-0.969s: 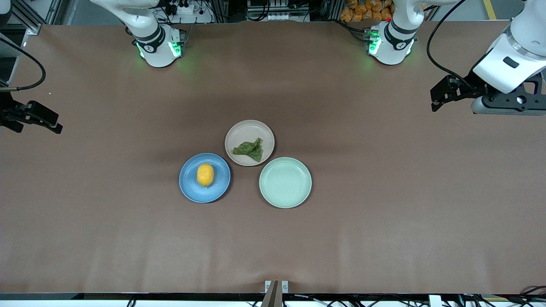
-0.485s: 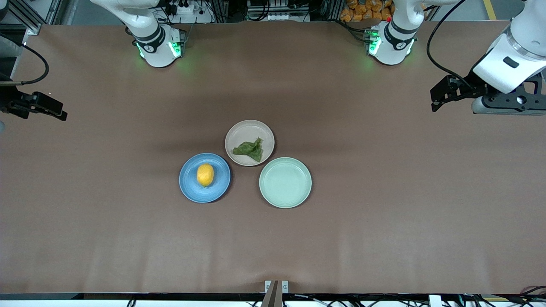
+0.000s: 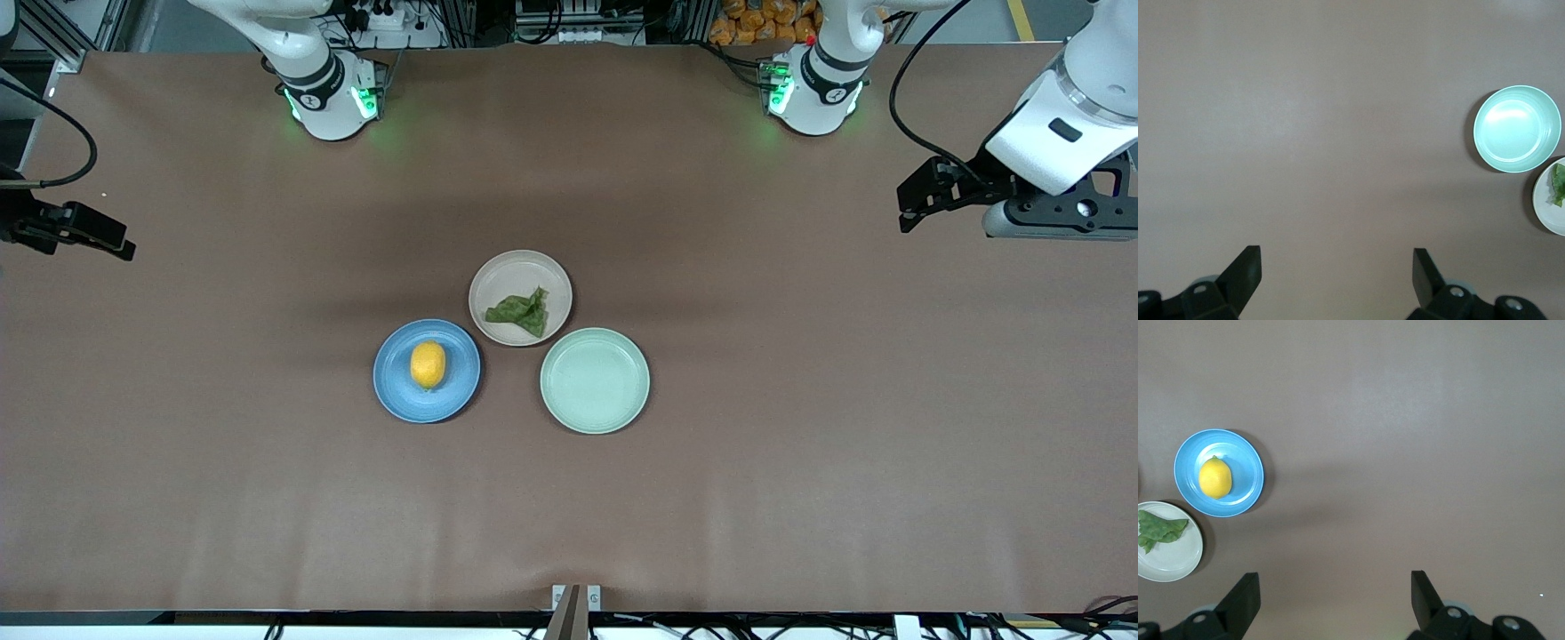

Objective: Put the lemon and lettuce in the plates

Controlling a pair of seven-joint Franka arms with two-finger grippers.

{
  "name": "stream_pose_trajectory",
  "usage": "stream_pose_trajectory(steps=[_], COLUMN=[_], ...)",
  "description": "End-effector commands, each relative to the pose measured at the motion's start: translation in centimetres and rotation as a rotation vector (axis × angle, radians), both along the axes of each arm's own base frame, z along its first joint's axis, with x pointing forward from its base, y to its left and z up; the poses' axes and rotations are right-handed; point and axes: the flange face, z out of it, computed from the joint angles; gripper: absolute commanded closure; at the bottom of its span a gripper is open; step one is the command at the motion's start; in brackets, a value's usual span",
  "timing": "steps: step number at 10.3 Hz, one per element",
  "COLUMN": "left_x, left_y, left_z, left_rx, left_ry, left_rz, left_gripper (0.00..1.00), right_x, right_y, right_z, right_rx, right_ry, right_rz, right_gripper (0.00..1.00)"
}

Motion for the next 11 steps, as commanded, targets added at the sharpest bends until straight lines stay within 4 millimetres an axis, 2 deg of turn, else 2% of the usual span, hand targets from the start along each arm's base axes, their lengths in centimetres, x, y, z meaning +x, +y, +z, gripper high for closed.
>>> stream_pose_trajectory(steps=[1, 11], left_x=[-0.03, -0.03], left_y=[0.31, 0.31], left_z=[0.46, 0.39], left_rx=[0.007, 0.007], left_ry=[-0.006, -0.005], left_rz=[-0.026, -0.026], left_gripper=[0.00, 0.00], right_x=[-1.19, -1.03], right_y=[-0.10, -0.29], right_z=[0.43, 0.72], right_rx=[0.002, -0.013], right_ry=[-0.023, -0.084], right_rz=[-0.018, -0.017], right_gripper=[0.00, 0.00])
